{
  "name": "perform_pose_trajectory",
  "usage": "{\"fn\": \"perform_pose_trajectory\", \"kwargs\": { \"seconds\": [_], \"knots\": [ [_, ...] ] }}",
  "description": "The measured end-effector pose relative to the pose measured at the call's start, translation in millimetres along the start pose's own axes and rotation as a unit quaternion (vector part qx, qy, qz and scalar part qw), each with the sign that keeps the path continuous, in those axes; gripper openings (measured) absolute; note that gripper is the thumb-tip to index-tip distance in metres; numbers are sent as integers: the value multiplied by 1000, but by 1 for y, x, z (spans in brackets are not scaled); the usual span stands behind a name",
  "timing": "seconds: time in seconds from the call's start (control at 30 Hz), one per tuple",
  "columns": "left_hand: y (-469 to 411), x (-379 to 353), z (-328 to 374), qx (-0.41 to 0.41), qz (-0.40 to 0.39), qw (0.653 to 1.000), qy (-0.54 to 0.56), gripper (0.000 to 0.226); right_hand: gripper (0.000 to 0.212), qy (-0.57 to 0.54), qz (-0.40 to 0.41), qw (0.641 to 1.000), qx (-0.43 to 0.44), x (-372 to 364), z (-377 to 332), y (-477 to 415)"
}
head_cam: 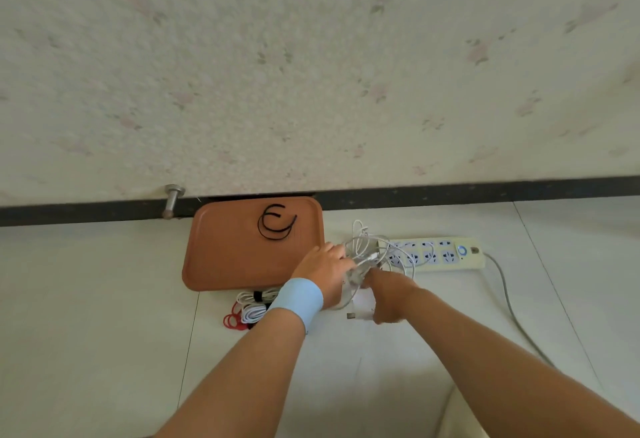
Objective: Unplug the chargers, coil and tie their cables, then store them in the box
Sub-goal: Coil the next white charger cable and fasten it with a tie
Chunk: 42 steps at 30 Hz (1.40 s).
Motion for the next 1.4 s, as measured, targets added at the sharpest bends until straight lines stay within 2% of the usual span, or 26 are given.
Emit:
{"fn": "perform_pose_trajectory", "kwargs": {
  "seconds": [0.07,0.13,0.3,0.4,0.5,0.6,0.67,0.8,0.87,0.93,0.97,1.0,1.07,1.1,1.13,1.17,1.2,1.27,1.33,1.4],
  "knots": [
    [3,6,2,0,-27,1000,11,61,76,-64,-13,998,1,22,-2,11],
    [8,16,4,8,-50,998,35,69,63,-130,-29,991,10,47,-7,24],
    [25,58,7,48,-36,987,148,70,40,-282,-16,959,8,101,-18,53],
    [34,91,3,89,31,965,246,49,31,-363,29,931,20,125,-29,78],
    [44,131,-3,90,80,954,275,30,44,-408,58,910,42,147,-43,105],
    [60,166,-8,99,125,937,310,28,42,-400,113,906,80,173,-58,134],
    [72,187,-11,118,147,923,335,27,49,-363,143,915,105,191,-69,152],
    [97,228,-23,131,167,913,348,16,69,-209,224,946,103,219,-77,184],
    [109,247,-28,129,174,897,385,19,60,-160,259,950,73,231,-79,199],
    [121,264,-29,117,180,877,431,20,42,-164,288,943,19,241,-85,213],
    [125,271,-28,114,185,869,445,20,38,-216,297,930,-6,245,-89,218],
    [128,276,-27,115,195,867,444,19,38,-329,287,900,-22,248,-95,224],
    [135,285,-24,122,223,873,416,17,48,-604,189,774,-19,249,-105,232],
    [138,288,-21,119,232,877,404,17,56,-696,131,706,-2,250,-110,235],
    [141,291,-17,110,231,886,388,18,62,-751,92,654,18,251,-114,235],
    [143,295,-13,97,219,902,359,18,63,-778,75,623,32,251,-118,234],
    [144,298,-9,84,196,923,321,19,55,-786,72,613,40,253,-120,232],
    [145,303,-3,52,121,954,271,30,35,-764,61,641,33,255,-124,232],
    [151,308,-2,17,33,957,286,45,38,-731,60,680,26,256,-125,232],
    [159,315,-9,-2,-2,953,301,41,34,-684,83,723,44,258,-128,239]
  ]
}}
Point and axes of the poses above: each hand's wrist, its own y-axis away from the middle knuckle, its own x-axis out of the back of the hand, z = x × y, the point moved 1 cm from there along -y, towards the middle knuckle, and after that the axes turned 12 degrees about -y, right-handed, at the moved point
